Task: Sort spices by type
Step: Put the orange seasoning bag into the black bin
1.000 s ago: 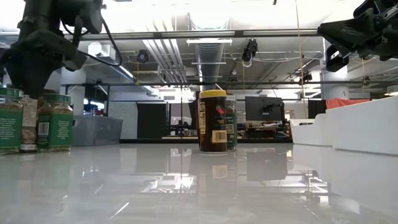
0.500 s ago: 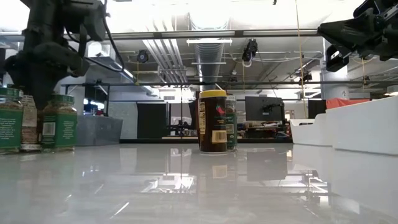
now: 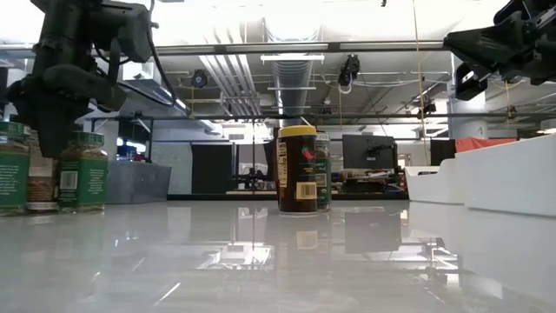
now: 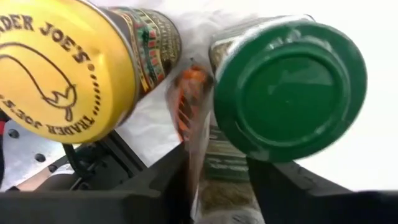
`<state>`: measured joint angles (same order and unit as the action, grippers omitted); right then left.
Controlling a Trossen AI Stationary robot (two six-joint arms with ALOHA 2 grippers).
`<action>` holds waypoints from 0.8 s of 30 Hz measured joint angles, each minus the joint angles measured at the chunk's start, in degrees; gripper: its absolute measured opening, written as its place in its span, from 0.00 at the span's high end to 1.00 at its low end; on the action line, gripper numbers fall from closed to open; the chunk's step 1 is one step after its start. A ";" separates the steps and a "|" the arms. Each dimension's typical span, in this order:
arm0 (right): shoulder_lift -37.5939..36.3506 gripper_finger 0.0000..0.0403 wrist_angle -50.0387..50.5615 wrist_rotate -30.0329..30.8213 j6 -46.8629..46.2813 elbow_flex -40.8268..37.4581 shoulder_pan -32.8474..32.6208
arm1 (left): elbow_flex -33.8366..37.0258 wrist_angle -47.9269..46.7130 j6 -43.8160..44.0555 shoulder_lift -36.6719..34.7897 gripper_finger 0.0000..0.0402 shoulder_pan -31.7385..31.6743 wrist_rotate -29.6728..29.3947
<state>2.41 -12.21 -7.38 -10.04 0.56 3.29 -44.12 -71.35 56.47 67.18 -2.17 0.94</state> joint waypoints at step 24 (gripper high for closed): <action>-0.02 0.96 -0.02 0.00 -0.01 0.02 0.00 | 0.02 -4.00 -1.89 -4.80 1.00 0.15 -6.27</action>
<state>2.39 -12.23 -7.38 -10.04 0.58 3.29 -44.10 -75.34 54.59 62.38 -2.02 -5.32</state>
